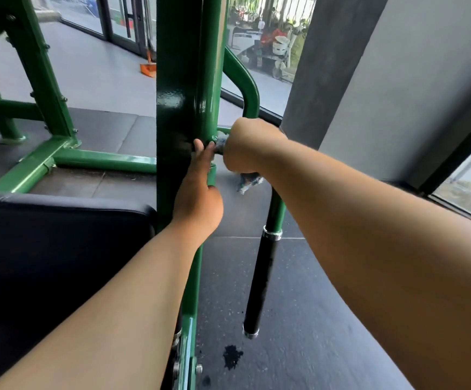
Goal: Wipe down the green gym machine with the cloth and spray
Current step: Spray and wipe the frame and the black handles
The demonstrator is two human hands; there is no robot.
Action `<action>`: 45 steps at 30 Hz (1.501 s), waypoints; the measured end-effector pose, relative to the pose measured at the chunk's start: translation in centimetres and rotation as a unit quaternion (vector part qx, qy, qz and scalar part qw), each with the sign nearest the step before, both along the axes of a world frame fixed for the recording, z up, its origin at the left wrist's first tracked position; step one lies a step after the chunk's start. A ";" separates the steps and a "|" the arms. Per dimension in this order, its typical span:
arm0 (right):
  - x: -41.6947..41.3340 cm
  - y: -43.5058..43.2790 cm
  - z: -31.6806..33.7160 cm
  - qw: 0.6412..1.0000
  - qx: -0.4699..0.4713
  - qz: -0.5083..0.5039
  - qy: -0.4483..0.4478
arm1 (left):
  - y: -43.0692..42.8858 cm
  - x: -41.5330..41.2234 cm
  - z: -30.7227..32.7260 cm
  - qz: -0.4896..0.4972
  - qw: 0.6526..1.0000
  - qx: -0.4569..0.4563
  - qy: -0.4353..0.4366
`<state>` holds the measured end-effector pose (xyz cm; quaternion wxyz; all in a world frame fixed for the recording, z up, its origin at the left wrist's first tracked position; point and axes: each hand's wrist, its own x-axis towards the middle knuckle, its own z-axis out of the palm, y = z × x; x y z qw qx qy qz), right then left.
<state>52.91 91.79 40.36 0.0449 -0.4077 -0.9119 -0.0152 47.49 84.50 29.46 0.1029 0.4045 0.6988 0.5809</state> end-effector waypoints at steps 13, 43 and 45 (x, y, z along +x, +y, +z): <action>12.0 -4.9 -12.5 0.829 -0.289 -0.058 0.474 | -2.2 4.9 0.2 -0.159 0.945 -0.074 -0.276; 10.1 -5.7 -15.3 0.656 -0.276 -0.114 0.693 | -4.0 9.5 -2.7 -0.084 0.924 0.036 -0.371; 10.5 -6.5 -16.8 0.649 -0.306 -0.127 0.684 | -4.2 9.5 -2.8 -0.085 0.917 0.037 -0.388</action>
